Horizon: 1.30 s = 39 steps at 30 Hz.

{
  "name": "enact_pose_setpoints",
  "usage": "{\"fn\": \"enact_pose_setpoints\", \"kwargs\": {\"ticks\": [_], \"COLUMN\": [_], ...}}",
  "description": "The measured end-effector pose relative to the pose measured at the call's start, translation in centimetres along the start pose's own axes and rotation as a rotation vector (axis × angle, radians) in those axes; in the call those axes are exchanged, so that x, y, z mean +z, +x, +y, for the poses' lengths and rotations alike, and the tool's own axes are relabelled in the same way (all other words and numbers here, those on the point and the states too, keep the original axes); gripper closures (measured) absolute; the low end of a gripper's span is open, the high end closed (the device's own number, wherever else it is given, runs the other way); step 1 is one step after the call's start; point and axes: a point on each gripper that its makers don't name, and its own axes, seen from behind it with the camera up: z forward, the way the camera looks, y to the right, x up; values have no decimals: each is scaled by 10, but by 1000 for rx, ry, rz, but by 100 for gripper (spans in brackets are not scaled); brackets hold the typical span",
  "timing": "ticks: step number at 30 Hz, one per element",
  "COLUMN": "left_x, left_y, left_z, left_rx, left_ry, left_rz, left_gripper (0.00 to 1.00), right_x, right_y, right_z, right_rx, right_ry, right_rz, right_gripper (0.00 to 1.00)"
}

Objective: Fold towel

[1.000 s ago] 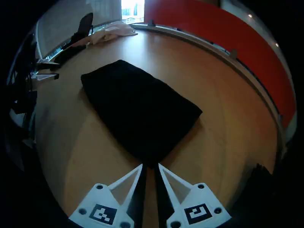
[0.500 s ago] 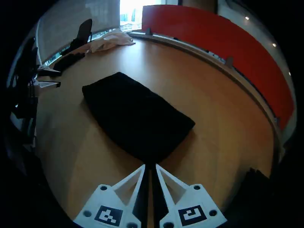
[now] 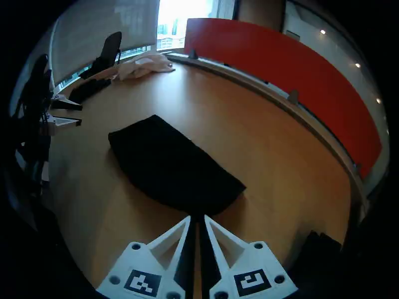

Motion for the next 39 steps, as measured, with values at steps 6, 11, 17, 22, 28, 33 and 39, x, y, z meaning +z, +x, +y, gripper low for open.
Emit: {"fn": "enact_pose_setpoints", "kwargs": {"ticks": [6,11,17,22,28,33,39], "left_x": [-3,-6,-6,-6,-8,-10,-15], "left_y": [0,-3,-12,-14,-16,-17,-22], "left_z": [0,0,3,5,5,6,7], "left_rx": [-25,-37,-62,-69,-69,-76,-88], "left_ry": [6,15,17,15,15,16,17], "left_rz": [19,30,26,26,23,23,22], "left_gripper": [3,3,3,3,3,3,3], "right_x": [-3,-5,-9,-11,-12,-8,2], "right_y": [11,24,39,52,70,90,114], "right_z": [1,4,6,5,0,-9,-25], "right_rx": [-5,-27,-62,-87,-128,-171,-224], "right_ry": [-4,-9,-13,-12,1,20,55], "right_rz": [17,31,45,56,72,89,104], "right_gripper": [96,96,96,96,96,96,96]}}
